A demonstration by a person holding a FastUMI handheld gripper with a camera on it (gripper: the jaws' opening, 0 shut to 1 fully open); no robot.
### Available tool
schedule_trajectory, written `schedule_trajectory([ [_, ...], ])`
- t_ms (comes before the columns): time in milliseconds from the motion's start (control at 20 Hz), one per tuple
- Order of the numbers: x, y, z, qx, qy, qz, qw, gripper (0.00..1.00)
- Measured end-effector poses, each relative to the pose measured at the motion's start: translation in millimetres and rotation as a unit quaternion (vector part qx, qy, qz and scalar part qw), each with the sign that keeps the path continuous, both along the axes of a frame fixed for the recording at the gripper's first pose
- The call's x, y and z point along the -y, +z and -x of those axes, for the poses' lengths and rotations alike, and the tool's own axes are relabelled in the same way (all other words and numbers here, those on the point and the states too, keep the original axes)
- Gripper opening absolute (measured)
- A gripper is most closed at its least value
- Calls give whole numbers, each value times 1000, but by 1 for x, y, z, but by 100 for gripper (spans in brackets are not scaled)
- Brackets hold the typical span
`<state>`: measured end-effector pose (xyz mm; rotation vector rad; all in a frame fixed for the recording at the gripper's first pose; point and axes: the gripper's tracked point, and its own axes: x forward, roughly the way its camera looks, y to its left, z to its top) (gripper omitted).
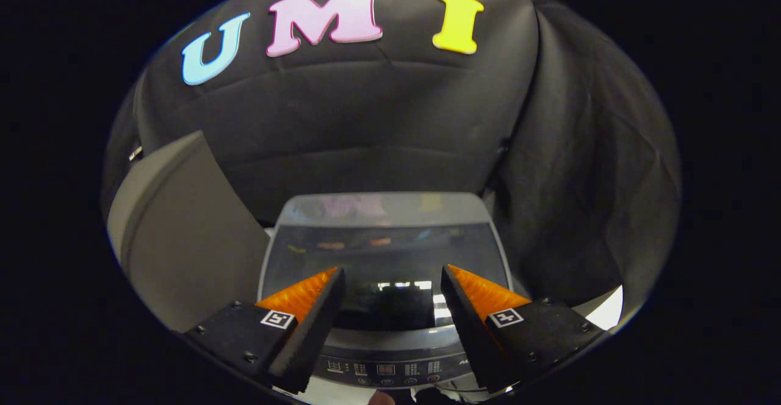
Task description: Put the clothes into the washing machine and then close the washing machine lid.
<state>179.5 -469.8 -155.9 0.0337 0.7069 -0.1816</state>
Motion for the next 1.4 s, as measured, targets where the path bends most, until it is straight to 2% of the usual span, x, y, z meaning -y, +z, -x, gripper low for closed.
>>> schedule_trajectory([
  [300,-12,117,-8,137,12,-4,991,99],
  [550,-29,210,7,236,36,1,971,99],
  [800,-48,276,36,305,51,7,951,98],
  [1050,-53,319,59,345,45,4,937,98],
  [1400,-68,336,69,345,48,31,937,98],
])
